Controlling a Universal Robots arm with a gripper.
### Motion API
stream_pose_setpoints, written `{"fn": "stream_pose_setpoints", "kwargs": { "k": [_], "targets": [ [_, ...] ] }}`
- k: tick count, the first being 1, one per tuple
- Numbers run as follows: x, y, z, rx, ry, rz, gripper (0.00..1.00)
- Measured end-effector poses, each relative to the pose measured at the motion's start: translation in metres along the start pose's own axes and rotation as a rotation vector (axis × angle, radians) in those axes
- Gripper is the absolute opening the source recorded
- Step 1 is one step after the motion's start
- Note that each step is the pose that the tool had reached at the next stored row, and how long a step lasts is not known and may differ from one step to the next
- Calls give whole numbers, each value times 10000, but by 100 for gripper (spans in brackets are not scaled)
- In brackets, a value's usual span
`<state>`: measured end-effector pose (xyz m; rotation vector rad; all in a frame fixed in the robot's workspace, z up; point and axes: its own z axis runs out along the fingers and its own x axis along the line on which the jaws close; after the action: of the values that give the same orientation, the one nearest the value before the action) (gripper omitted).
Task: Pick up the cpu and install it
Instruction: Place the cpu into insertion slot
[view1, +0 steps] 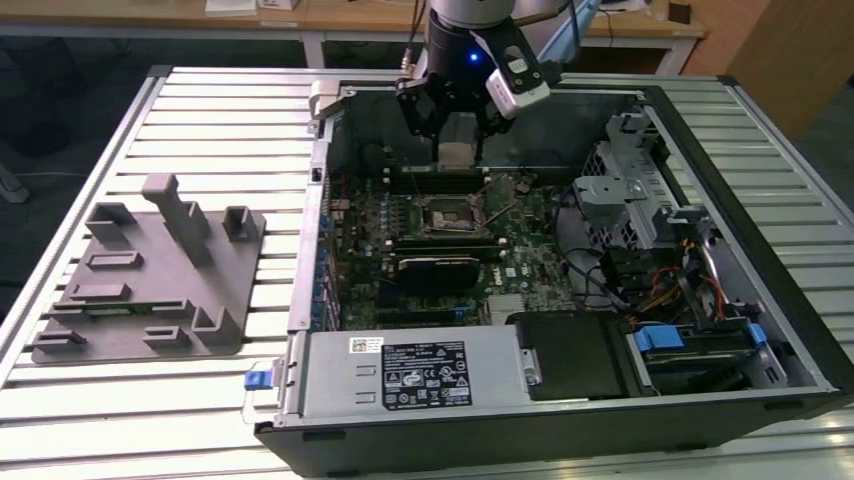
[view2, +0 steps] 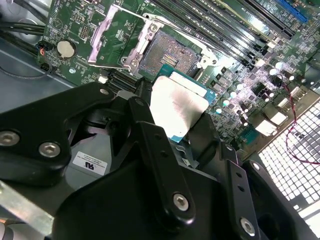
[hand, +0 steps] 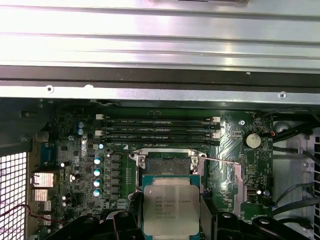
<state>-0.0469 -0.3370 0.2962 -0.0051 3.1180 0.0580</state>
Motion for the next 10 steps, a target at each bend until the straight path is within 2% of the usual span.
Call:
{"fn": "stream_pose_setpoints", "kwargs": {
  "k": [4,10],
  "targets": [
    [13,0,1,2,-24,138,54],
    [14,0,4,28,-63,1215,54]
  ]
}}
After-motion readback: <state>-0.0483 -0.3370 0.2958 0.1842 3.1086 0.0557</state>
